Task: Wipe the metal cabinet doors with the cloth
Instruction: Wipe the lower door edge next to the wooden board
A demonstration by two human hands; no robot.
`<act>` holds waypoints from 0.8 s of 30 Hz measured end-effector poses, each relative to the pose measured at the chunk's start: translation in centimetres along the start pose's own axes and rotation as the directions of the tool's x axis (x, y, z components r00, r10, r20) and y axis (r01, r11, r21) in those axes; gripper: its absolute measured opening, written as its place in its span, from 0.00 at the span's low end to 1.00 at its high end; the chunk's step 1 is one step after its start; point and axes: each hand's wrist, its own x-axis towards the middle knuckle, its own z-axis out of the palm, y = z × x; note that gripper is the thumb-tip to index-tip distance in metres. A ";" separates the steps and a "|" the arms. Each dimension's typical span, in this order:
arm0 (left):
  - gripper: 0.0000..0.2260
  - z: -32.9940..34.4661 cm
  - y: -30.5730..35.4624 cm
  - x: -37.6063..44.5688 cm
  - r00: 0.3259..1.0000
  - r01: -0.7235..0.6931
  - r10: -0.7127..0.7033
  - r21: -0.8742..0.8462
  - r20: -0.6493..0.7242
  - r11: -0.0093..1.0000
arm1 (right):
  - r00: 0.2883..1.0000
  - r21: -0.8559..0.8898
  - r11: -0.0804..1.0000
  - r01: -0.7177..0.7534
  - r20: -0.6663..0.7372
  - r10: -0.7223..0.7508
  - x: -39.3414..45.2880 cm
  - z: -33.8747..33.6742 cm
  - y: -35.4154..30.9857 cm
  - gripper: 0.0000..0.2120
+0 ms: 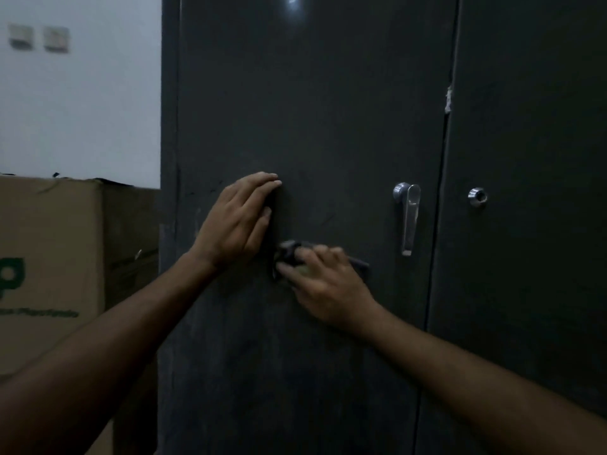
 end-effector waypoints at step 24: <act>0.28 -3.5 -9.6 -5.8 0.997 -0.011 -0.019 -0.365 -0.081 0.931 | 0.844 -0.018 0.852 -0.523 -0.154 0.514 13.7 2.6 -5.6 0.20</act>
